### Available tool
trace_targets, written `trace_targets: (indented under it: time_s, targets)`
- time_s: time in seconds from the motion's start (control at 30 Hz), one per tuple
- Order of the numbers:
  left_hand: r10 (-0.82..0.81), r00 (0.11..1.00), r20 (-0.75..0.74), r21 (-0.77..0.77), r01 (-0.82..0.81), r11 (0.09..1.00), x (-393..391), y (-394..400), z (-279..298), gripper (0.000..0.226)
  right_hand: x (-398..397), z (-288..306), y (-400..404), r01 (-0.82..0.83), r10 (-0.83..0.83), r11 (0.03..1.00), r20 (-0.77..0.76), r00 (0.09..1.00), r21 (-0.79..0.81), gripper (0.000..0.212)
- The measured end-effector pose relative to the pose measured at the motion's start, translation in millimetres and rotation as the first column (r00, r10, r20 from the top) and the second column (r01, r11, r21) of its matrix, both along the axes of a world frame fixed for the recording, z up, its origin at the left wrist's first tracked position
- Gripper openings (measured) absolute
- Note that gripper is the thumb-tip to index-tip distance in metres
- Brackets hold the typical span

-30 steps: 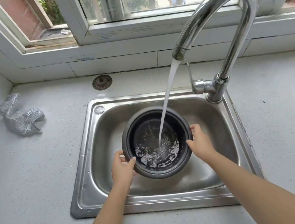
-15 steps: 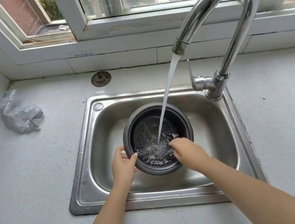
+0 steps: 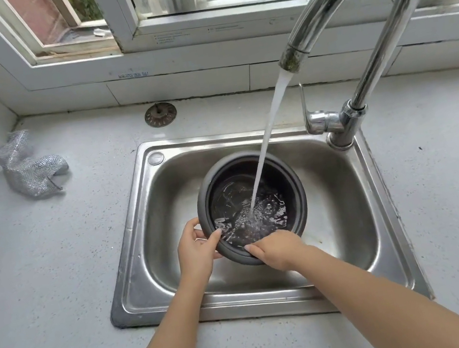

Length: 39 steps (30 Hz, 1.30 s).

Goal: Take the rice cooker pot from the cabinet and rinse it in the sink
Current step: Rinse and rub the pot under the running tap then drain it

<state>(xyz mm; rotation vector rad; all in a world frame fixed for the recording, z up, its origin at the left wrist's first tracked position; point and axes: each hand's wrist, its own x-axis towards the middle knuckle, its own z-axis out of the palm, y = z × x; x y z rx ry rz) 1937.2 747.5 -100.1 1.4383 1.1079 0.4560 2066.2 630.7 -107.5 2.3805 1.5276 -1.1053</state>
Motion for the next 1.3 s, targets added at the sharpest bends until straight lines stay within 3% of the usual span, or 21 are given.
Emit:
trace_targets:
  time_s: [0.1, 0.23, 0.47, 0.6, 0.7, 0.83, 0.93, 1.0, 1.13, 1.3]
  targets:
    - [0.015, 1.000, 0.004, -0.004, -0.015, 1.000, 0, 0, 0, 0.034, 14, 4, -3, -0.083, 0.087, 0.996, 0.161, 0.983, -0.035, 0.060]
    - [0.018, 1.000, -0.003, 0.000, -0.018, 1.000, 0, -1, 0, 0.033, 35, 10, -7, -0.204, 0.231, 0.972, 0.351, 0.908, -0.113, 0.054]
    - [0.004, 1.000, -0.011, 0.002, -0.004, 1.000, 0, 0, 0, 0.031, 41, 12, -14, -0.161, 0.188, 0.982, 0.488, 0.852, -0.096, 0.053]
    - [-0.005, 1.000, -0.018, 0.011, 0.005, 1.000, -1, 0, 0, 0.029, 23, 9, -13, -0.113, 0.128, 0.992, 0.322, 0.938, -0.065, 0.046]
    - [-0.002, 1.000, -0.023, 0.028, 0.002, 1.000, 0, 0, -1, 0.029, 1, 10, -7, 0.040, -0.041, 0.999, 0.076, 0.996, 0.018, 0.034]
    - [-0.012, 1.000, -0.025, 0.042, 0.013, 0.999, -1, 1, -2, 0.028, -21, 16, 9, 0.266, -0.233, 0.962, -0.313, 0.921, 0.067, 0.039]
    - [-0.011, 0.999, -0.033, 0.049, 0.013, 0.999, -1, 1, -3, 0.029, -24, 18, 15, 0.392, -0.301, 0.912, -0.450, 0.841, 0.123, 0.042]
    - [-0.013, 0.999, -0.042, 0.053, 0.015, 0.998, -1, 1, -3, 0.031, -21, 17, 12, 0.311, -0.239, 0.941, -0.395, 0.887, 0.129, 0.042]
    - [-0.013, 0.998, -0.061, 0.059, 0.016, 0.998, -1, 0, -3, 0.033, -5, 12, -2, 0.009, -0.003, 0.998, -0.094, 0.996, 0.063, 0.041]
    - [-0.012, 0.997, -0.076, 0.057, 0.016, 0.998, -1, 0, -1, 0.030, 29, 12, -13, -0.235, 0.228, 0.972, 0.216, 0.949, 0.004, 0.044]
